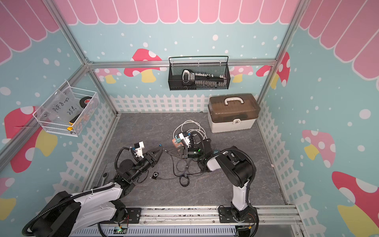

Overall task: Charge mp3
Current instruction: Insert the charging cable into the MP3 player.

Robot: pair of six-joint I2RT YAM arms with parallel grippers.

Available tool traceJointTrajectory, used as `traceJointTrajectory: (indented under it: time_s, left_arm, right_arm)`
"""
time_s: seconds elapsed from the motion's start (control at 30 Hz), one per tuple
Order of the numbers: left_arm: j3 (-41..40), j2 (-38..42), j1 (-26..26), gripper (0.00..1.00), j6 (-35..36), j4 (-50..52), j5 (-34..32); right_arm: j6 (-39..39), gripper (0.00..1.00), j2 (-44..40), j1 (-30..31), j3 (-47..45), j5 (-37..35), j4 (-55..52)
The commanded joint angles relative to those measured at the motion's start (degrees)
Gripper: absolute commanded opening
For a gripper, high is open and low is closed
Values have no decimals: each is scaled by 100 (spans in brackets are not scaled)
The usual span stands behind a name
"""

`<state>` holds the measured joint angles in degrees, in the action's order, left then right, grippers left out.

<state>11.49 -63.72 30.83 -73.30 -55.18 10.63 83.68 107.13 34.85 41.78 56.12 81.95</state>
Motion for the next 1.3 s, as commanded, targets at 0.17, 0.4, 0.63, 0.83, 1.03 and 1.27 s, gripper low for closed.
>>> traceJointTrajectory:
  time_s: [0.17, 0.4, 0.63, 0.83, 1.03, 1.27]
  left_arm:
    - [-127, -173, 164, 0, -44, -724, -311]
    - [-169, -348, 213, 0, -62, -908, -436]
    - [-149, -310, 213, 0, -95, -654, -579]
    - [-166, -22, 213, 0, -4, -158, -802]
    - [-95, 743, 216, 0, 481, 1119, -1022]
    - [-379, 1196, 213, 0, 926, 1136, -1336]
  right_arm:
    - [195, 0, -96, -15, 138, -64, 365]
    - [228, 0, -155, -5, 138, -67, 358]
    - [201, 0, -46, 11, 85, 6, 356]
    - [281, 0, -256, 107, 70, 219, 365]
    - [521, 0, -377, 103, -2, 273, 357]
    - [829, 0, -490, 101, 12, 338, 358]
